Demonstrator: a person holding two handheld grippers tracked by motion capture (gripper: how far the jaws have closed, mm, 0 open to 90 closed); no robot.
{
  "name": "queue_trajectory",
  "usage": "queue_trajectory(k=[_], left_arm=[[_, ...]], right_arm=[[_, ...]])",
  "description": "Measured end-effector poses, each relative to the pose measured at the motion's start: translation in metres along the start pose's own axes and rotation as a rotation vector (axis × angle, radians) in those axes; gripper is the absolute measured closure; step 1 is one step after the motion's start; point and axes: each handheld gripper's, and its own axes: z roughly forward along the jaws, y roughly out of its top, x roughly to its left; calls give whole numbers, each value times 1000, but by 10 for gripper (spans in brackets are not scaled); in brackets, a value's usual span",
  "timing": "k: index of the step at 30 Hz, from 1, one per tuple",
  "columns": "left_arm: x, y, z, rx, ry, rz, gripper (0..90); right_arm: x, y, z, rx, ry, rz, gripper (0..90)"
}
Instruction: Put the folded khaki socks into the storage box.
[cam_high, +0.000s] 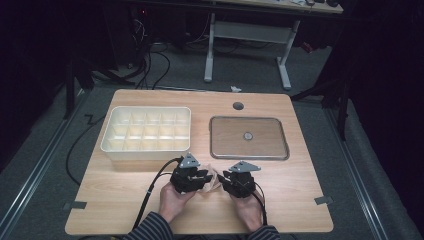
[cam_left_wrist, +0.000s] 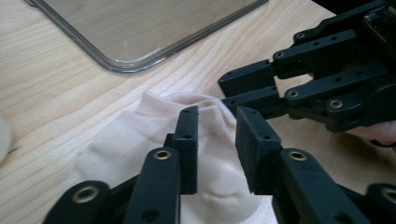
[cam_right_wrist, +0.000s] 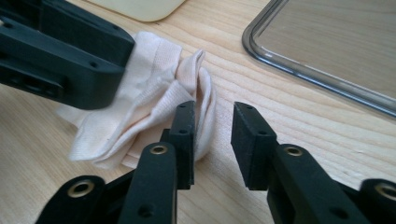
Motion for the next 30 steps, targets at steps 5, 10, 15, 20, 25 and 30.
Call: queue_trajectory(k=[5,10,15,20,25,30], left_arm=[[7,-1,-13,-18,42,-31,599],[17,-7,-23,-12,101,-63,524],[22,-12,-21,25,137,-76,490],[23,-19,-12,57,148,-84,459],[25,-30,-2,85,151,-99,444],[25,-35,1,84,169,-96,440]], right_arm=[[1,2,-5,-23,-10,-5,615],[9,11,-14,-59,-18,-25,547],[19,20,-14,-70,-9,-59,528],[22,23,-3,-45,-14,-71,525],[14,16,6,-10,-34,-40,531],[5,5,12,30,-42,-32,541]])
